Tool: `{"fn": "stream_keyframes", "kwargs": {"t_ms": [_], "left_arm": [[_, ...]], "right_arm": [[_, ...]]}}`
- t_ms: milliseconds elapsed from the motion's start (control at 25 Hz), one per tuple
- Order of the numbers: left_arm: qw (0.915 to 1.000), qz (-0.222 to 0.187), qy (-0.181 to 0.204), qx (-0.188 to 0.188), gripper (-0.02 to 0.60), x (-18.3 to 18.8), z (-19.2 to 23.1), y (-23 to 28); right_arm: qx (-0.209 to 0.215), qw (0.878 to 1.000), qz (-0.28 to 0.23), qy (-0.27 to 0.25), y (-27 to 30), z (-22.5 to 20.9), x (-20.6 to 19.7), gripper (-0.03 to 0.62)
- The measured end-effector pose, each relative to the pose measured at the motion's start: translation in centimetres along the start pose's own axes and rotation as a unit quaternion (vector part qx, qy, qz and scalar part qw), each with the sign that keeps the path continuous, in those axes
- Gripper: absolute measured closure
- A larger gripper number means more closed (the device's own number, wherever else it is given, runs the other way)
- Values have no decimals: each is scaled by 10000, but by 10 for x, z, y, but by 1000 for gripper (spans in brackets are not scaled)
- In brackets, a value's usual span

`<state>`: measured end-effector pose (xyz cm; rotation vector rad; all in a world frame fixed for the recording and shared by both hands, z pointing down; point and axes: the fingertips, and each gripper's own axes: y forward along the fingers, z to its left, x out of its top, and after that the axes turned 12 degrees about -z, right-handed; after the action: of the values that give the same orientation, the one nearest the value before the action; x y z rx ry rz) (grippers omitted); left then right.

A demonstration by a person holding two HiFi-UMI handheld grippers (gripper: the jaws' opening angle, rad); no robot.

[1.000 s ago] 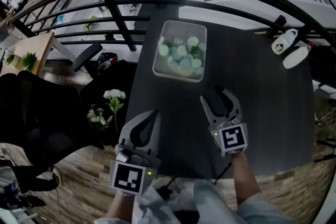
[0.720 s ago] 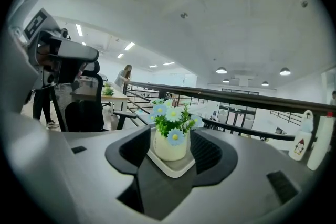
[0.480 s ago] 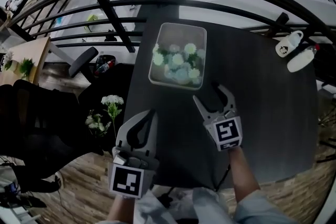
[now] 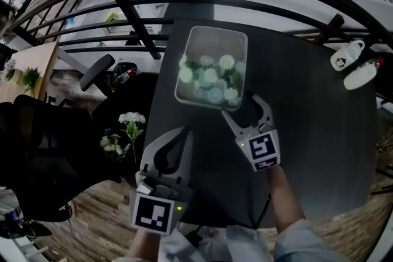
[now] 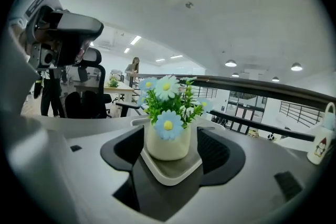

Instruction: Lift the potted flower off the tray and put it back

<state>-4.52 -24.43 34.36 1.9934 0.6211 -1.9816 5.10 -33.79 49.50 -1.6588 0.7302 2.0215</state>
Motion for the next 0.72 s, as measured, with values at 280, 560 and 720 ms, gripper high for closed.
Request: {"fn": "stream_keyframes", "kwargs": {"t_ms": [280,560,720], "left_arm": [[9999,105,24,84,583,-9,6,8],[9995,239,-48,183,583,-23,12,7],[9994,275,-76,171,583,-29,13,7]], "right_arm": [[154,9997,193,-59,21,1,-18,261],[109,9999,49,83,41,6,-18,250],[117,9999,-88,52,48,7,-11,250]]}}
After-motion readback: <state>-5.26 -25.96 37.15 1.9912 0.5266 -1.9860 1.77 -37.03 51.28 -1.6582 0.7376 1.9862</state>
